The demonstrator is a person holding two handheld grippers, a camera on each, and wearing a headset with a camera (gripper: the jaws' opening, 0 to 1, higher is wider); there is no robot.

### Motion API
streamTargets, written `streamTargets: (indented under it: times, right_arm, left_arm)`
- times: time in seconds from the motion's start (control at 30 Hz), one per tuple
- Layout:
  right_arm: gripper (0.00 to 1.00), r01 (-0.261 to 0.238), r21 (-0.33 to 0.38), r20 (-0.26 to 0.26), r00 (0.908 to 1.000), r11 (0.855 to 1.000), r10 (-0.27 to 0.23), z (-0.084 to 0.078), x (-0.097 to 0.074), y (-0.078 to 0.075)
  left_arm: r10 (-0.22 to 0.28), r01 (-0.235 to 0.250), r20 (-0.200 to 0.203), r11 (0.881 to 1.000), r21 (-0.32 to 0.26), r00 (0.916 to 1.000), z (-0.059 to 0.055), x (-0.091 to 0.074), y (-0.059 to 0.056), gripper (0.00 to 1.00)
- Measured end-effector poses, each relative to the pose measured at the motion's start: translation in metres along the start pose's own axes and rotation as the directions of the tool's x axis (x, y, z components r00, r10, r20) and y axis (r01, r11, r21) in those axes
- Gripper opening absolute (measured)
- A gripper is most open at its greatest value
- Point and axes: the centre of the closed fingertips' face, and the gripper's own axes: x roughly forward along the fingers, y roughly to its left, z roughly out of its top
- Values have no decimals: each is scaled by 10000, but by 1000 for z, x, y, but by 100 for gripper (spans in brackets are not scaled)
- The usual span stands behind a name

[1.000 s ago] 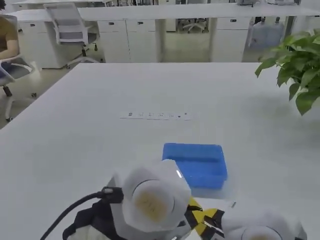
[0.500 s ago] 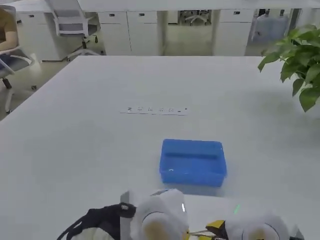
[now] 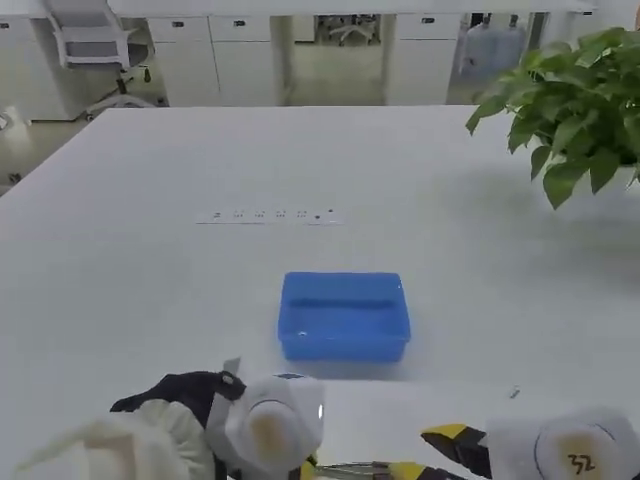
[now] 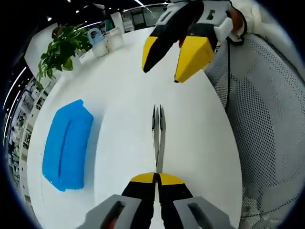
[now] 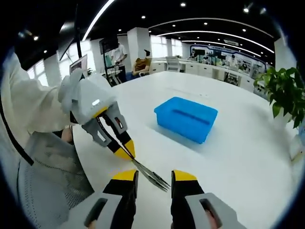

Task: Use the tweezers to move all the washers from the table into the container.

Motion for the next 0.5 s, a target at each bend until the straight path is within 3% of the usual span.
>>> streamTargets:
  times: [0.03,0.07,0.1,0.13,0.2,0.23,0.27,0.3,0.33,0.37,0.4,0.43,0.5]
  right_arm:
    - [28,-20,94,42,10000,10000,19,0,-1,0]
    - [29,26,277,64,10000,9996,-28,0,-3,-1]
    - [30,47,315,44,10000,9995,-48,-1,-4,-1]
    - [32,27,327,23,10000,9995,-27,-2,-3,-2]
    - [35,6,476,-77,10000,9989,-2,-4,-3,-2]
    - [36,-32,585,-140,9999,9983,40,-4,-3,-1]
    - [37,-141,803,-172,9997,9967,156,-3,-3,1]
    - [38,-143,817,-95,9998,9966,151,-1,-5,2]
    - [38,-108,798,-26,9999,9967,111,0,-6,2]
    - [37,-98,773,-10,10000,9970,99,1,-7,3]
    - [38,-85,727,15,10000,9973,84,2,-8,3]
    - [39,-63,703,22,10000,9975,62,2,-9,3]
    - [41,-11,619,-37,10000,9981,14,2,-10,3]
  left_arm:
    - [-25,27,117,9998,-175,9999,4,-3,-1,0]
    - [23,-25,-31,9979,-650,10000,3,-4,-2,0]
    - [50,-43,106,9977,-671,9999,6,-4,-2,1]
    - [393,-375,137,9932,-1102,9991,4,-6,0,6]
    - [415,-378,171,9830,-1799,9990,3,-7,-3,14]
    - [852,-726,396,9655,-2502,9956,5,-9,1,22]
    - [1378,-1012,806,9308,-3511,9872,7,-13,6,23]
    - [1533,-1019,1017,9139,-3930,9829,6,-16,7,22]
    - [1929,-1181,1309,8917,-4370,9725,7,-21,11,22]
    - [2277,-1175,1668,8596,-4973,9593,7,-28,13,25]
    - [2248,-985,1731,8360,-5398,9589,5,-31,10,28]
    - [2474,-1037,1710,8042,-5853,9537,1,-37,10,33]
    - [3017,-1339,1658,7636,-6317,9389,-4,-49,10,41]
